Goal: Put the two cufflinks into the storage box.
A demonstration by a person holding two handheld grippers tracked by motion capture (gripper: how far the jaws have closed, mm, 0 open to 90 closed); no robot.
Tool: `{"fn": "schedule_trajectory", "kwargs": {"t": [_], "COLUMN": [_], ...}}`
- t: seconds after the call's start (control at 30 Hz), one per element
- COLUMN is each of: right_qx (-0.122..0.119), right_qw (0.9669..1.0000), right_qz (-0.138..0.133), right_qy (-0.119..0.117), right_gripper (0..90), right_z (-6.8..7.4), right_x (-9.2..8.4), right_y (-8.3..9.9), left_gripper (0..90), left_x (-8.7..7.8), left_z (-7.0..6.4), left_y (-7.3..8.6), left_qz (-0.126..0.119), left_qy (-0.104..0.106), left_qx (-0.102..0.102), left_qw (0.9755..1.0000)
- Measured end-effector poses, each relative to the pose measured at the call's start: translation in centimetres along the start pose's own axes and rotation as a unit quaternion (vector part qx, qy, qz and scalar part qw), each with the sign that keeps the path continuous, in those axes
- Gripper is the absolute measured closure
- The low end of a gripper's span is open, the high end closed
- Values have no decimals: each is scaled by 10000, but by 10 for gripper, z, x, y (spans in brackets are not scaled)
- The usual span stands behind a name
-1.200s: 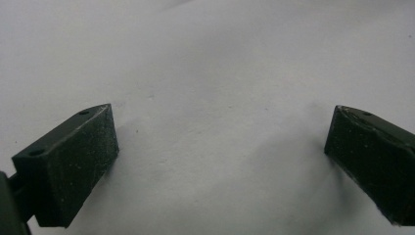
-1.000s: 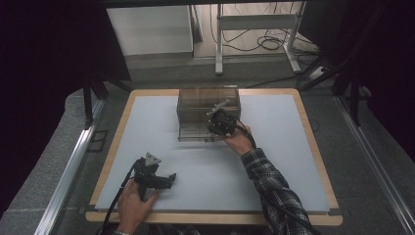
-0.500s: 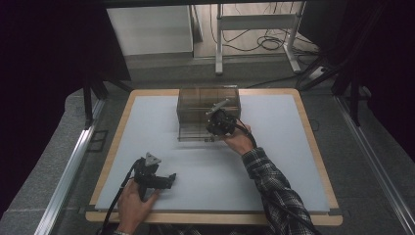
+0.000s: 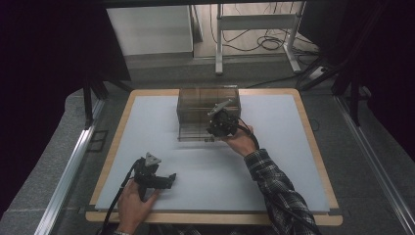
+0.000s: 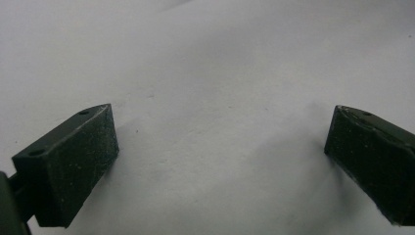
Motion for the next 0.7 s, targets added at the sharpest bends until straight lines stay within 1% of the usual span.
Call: {"fn": "schedule_trajectory", "kwargs": {"t": [0.13, 0.3, 0.6, 0.7], "right_qx": [-18, 53, -3, -19], "right_qw": [10000, 10000, 9999, 9999], "right_qz": [-16, -33, -93, -71], "right_qy": [-34, -64, -107, -112], "right_gripper": [721, 709, 680, 670], "right_z": [1, 1, 5, 5], "right_x": [-3, -5, -11, -11], "right_y": [0, 1, 0, 1], "left_gripper": [0, 0, 0, 0], "left_x": [0, 0, 0, 0], "left_z": [0, 0, 0, 0], "left_y": [0, 0, 0, 0], "left_qz": [-1, -4, -15, -7], "left_qy": [-1, 0, 1, 1], "left_qx": [1, 0, -11, -8], "left_qw": [10000, 10000, 10000, 10000]}}
Point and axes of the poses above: each handheld gripper's, and its own axes: x roughly forward along the jaws, y roughly out of its underside, z roughly to its left, the point moved 3 cm from there along x, roughly forward along the jaws, and after that the axes turned 9 degrees about -z, right-handed, at the moved point
